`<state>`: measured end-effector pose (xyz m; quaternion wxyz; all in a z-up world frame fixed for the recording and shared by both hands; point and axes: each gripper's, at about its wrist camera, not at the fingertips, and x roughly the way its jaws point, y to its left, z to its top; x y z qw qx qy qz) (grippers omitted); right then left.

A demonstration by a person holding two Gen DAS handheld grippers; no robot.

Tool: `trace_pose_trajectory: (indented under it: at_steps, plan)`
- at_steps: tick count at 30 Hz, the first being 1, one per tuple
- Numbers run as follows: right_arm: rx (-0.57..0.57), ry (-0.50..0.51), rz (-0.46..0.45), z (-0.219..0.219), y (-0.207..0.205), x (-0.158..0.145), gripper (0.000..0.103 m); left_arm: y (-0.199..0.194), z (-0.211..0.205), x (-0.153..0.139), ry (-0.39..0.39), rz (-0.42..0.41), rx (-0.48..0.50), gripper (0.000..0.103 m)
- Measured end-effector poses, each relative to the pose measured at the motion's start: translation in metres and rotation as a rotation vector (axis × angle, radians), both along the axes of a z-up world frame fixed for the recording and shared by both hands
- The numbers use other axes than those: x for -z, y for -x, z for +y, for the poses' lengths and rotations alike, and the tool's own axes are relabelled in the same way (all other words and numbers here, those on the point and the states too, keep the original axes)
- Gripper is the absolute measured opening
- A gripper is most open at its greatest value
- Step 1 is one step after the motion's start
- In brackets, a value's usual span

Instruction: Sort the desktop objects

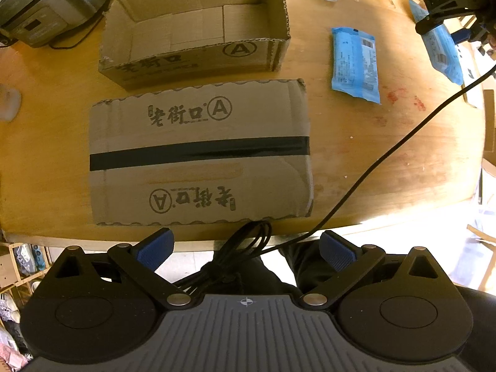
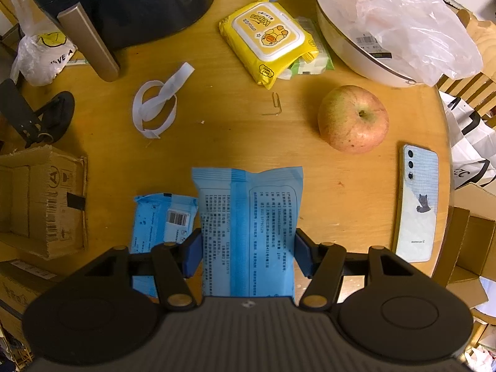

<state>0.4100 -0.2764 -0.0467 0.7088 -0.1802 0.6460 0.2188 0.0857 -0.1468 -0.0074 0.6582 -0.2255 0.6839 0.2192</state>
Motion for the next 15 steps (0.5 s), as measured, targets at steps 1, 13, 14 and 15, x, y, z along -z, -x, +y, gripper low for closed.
trace_pose_trajectory:
  at_steps: [1,13,14,15]
  plan:
    - [0.0,0.001,0.0,0.001,0.001,0.0,0.058,0.001,0.001,-0.001,0.0,0.0,-0.001,0.103]
    - [0.009,0.011,-0.004,0.011,-0.001,0.003,0.058,0.01,0.012,-0.001,0.002,-0.003,-0.017,0.103]
    - [0.009,0.012,-0.006,0.012,-0.001,0.003,0.058,0.011,0.013,-0.001,0.002,-0.003,-0.019,0.103]
    - [0.007,0.014,-0.007,0.013,-0.001,0.003,0.058,0.012,0.013,-0.001,0.002,-0.003,-0.021,0.103]
